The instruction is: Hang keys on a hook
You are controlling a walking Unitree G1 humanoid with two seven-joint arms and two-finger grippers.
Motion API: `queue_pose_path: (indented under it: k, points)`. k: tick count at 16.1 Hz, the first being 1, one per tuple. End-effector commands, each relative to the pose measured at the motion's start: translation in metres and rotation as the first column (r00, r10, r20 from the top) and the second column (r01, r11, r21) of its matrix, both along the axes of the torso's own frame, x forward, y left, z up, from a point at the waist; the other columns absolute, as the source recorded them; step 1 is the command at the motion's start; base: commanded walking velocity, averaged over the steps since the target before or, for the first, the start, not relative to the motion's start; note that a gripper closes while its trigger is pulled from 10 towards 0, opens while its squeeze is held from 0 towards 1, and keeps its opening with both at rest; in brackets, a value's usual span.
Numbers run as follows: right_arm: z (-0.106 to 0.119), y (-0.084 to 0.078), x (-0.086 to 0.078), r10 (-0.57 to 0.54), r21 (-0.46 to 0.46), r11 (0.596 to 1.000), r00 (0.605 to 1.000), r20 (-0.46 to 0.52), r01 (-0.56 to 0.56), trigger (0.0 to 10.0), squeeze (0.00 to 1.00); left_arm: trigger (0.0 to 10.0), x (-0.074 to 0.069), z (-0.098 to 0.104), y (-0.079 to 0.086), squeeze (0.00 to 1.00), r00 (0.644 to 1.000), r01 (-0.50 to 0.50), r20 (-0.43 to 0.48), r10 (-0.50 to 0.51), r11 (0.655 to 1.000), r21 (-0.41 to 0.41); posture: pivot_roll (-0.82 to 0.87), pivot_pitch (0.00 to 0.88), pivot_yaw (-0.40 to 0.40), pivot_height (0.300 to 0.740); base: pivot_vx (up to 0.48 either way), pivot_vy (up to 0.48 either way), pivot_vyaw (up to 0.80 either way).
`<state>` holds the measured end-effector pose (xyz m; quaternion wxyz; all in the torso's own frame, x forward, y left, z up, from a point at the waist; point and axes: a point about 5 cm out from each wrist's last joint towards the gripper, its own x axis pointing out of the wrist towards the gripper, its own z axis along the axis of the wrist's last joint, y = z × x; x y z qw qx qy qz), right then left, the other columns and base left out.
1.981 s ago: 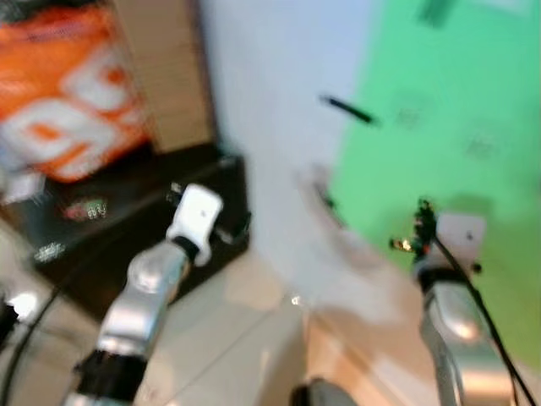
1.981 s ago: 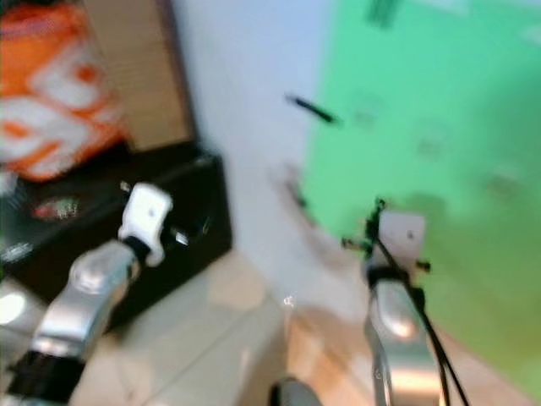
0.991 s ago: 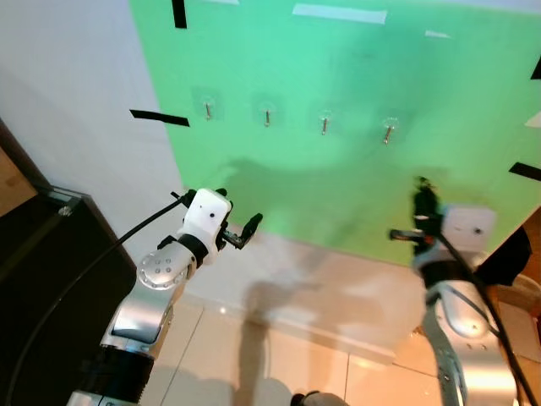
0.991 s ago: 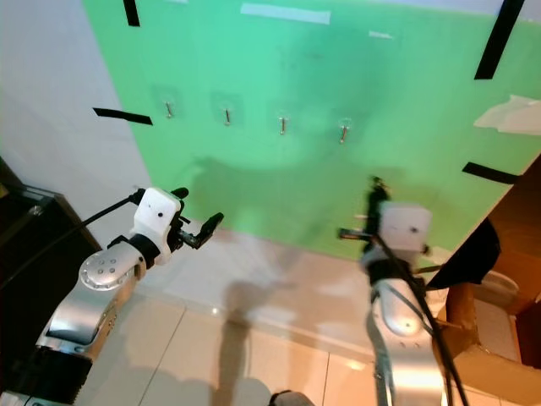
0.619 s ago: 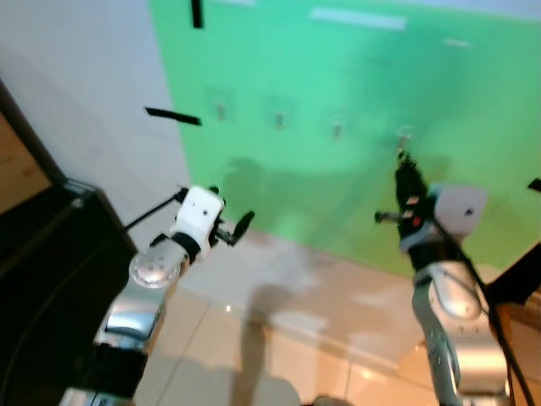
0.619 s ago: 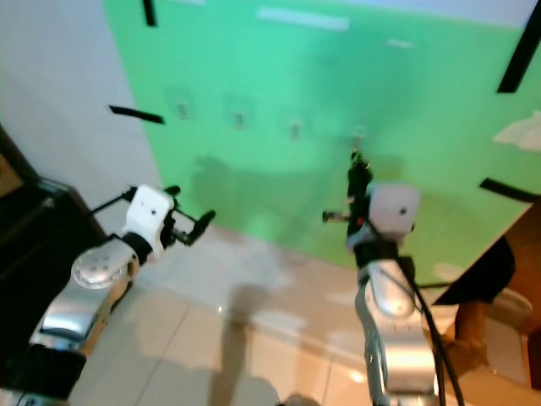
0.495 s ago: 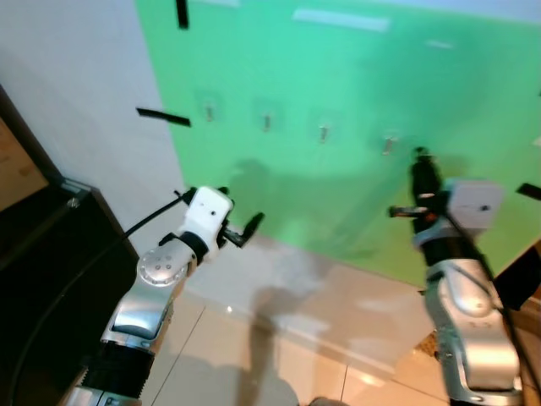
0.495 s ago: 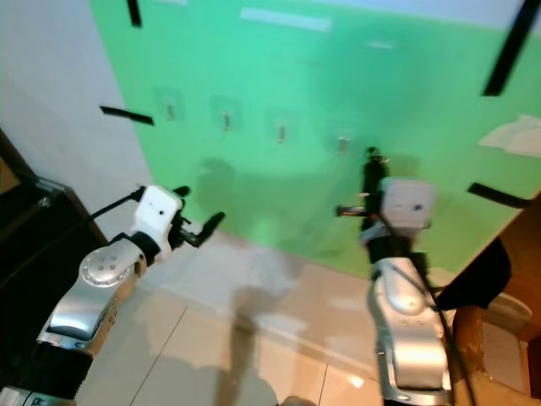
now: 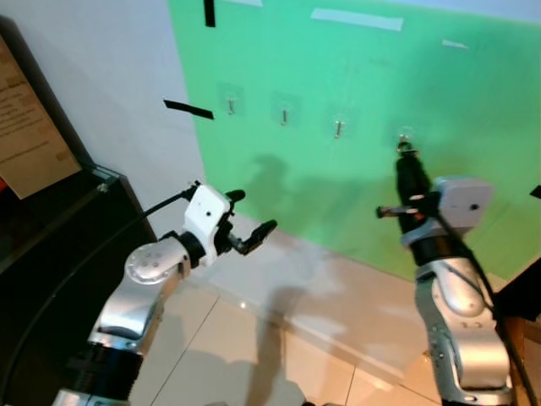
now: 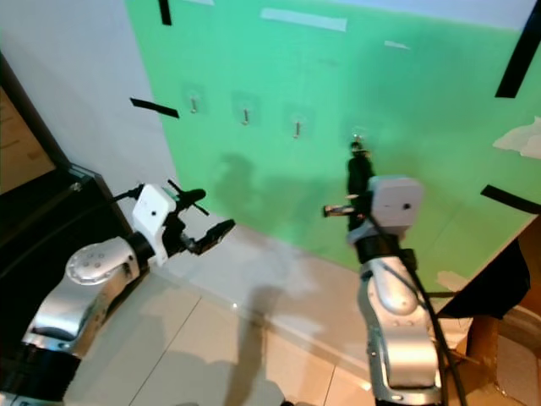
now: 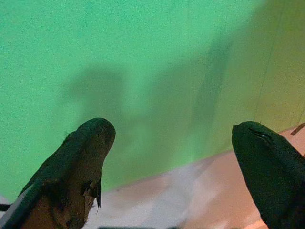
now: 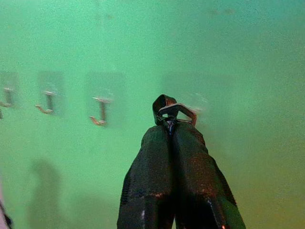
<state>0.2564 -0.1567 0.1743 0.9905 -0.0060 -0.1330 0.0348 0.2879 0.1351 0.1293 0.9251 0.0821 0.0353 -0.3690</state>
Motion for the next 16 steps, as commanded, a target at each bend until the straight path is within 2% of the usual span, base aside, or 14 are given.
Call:
queue_pose_path:
  k: [1, 3, 4, 9, 12, 16]
  points:
    - [0.002, 0.001, 0.003, 0.006, -0.004, 1.0, 1.0, 0.011, -0.006, 10.0, 0.0, 10.0, -0.002, 0.003, -0.001, 0.1, 1.0, 0.026, 0.0, -0.026, 1.0, -0.011, -0.09, 0.0, 0.036, 0.74, 0.0, 0.0, 0.0]
    - [0.001, 0.001, 0.007, 0.003, -0.022, 1.0, 1.0, 0.004, -0.002, 10.0, 0.0, 10.0, -0.005, 0.006, -0.003, 0.13, 0.998, 0.062, -0.013, -0.063, 0.997, -0.039, -0.09, 0.0, 0.036, 0.74, 0.0, 0.0, 0.0]
    - [0.0, -0.003, 0.011, -0.035, -0.035, 0.999, 0.999, -0.008, 0.035, 10.0, 0.0, 10.0, -0.007, 0.007, -0.005, 0.13, 0.996, 0.092, -0.019, -0.093, 0.995, -0.049, -0.08, 0.0, 0.035, 0.74, 0.0, 0.0, 0.0]
    - [-0.006, -0.014, 0.012, -0.117, -0.04, 0.992, 0.992, -0.041, 0.116, 10.0, 0.0, 10.0, -0.015, 0.011, -0.009, 0.11, 0.978, 0.193, -0.053, -0.201, 0.973, -0.126, -0.08, 0.0, 0.032, 0.74, 0.0, 0.0, 0.0]
    - [-0.008, -0.017, 0.01, -0.143, -0.029, 0.989, 0.989, -0.042, 0.142, 10.0, 0.0, 10.0, -0.017, 0.012, -0.008, 0.11, 0.976, 0.201, -0.061, -0.21, 0.971, -0.128, -0.08, 0.0, 0.032, 0.74, 0.0, 0.0, 0.0]
    - [-0.012, -0.014, 0.006, -0.126, -0.026, 0.992, 0.991, -0.052, 0.125, 10.0, 0.0, 10.0, -0.018, 0.013, -0.008, 0.11, 0.973, 0.21, -0.071, -0.221, 0.968, -0.136, -0.08, 0.0, 0.034, 0.74, 0.0, 0.0, 0.0]
